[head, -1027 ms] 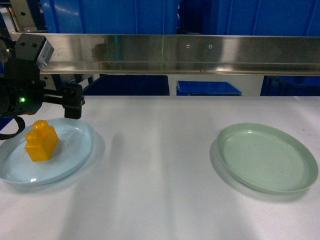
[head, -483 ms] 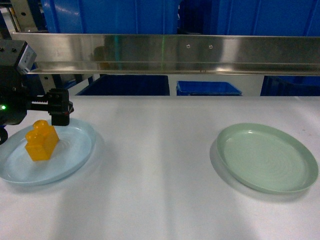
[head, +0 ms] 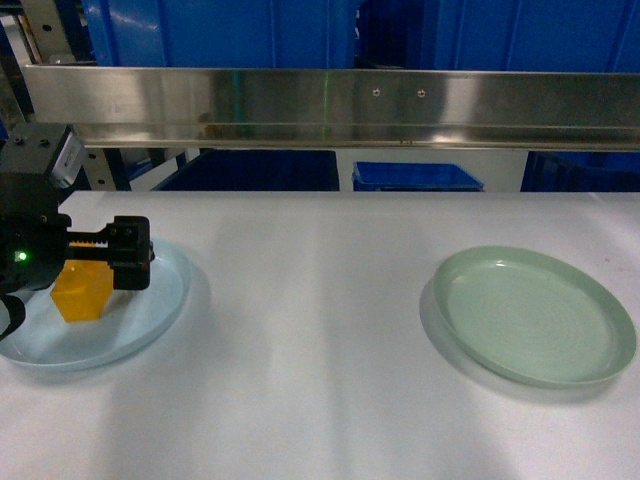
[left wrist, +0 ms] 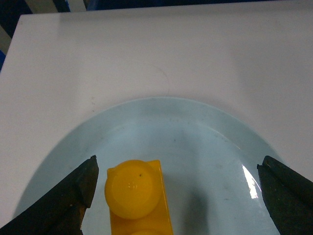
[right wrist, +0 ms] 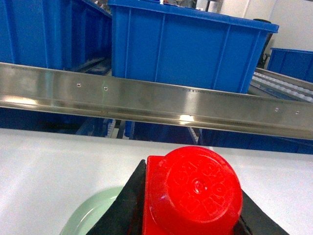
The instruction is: Sort and place red and yellow blocks in left bins
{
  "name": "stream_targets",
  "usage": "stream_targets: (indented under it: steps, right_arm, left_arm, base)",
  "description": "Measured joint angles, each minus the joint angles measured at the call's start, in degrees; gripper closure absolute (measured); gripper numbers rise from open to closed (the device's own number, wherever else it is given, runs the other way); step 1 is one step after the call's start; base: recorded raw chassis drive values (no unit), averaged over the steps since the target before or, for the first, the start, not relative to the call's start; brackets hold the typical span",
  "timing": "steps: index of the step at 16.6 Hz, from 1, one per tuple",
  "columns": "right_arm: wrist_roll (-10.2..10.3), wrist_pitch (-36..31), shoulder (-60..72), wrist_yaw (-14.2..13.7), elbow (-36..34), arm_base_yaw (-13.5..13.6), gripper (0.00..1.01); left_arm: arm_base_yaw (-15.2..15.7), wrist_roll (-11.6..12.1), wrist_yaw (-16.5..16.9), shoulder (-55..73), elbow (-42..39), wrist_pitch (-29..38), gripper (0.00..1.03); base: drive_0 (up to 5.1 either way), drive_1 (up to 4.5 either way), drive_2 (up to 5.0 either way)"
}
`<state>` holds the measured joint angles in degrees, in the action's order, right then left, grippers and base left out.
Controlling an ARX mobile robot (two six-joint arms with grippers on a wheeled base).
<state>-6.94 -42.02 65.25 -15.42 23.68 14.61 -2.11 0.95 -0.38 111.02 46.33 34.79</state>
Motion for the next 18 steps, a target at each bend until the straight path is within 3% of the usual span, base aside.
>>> stream_targets:
  steps: [6,11,13,15,18]
  right_arm:
    - [0.0,0.0,0.0,0.02,0.0,0.0,0.74]
    - [0.02,0.0,0.0,0.0,0.0,0.0,0.74]
    - [0.0,0.0,0.0,0.0,0.0,0.0,0.74]
    - [0.0,0.0,0.0,0.02,0.0,0.0,0.74]
    - [0.0,0.0,0.0,0.0,0.0,0.0,0.74]
  left_arm:
    - [-3.43,-4.24,-5.27,5.57,-0.11,2.21,0.05]
    - [-2.32,-7.04,-6.47,6.03,-0.07,4.26,0.05]
    - [-1.84,-7.48,-6.71,6.38,-0.07,4.28,0.19]
    - [-1.95,-8.41,-7.34,7.34,-0.04,4.52,0.44]
    - [-2.89,-8.94,-8.11,7.89,0.28,4.7,0.73]
  base:
    - [0.0,0.0,0.0]
    - [0.0,0.0,0.0]
    - [0.0,0.0,0.0]
    - [0.0,0.0,0.0]
    - [0.0,0.0,0.0]
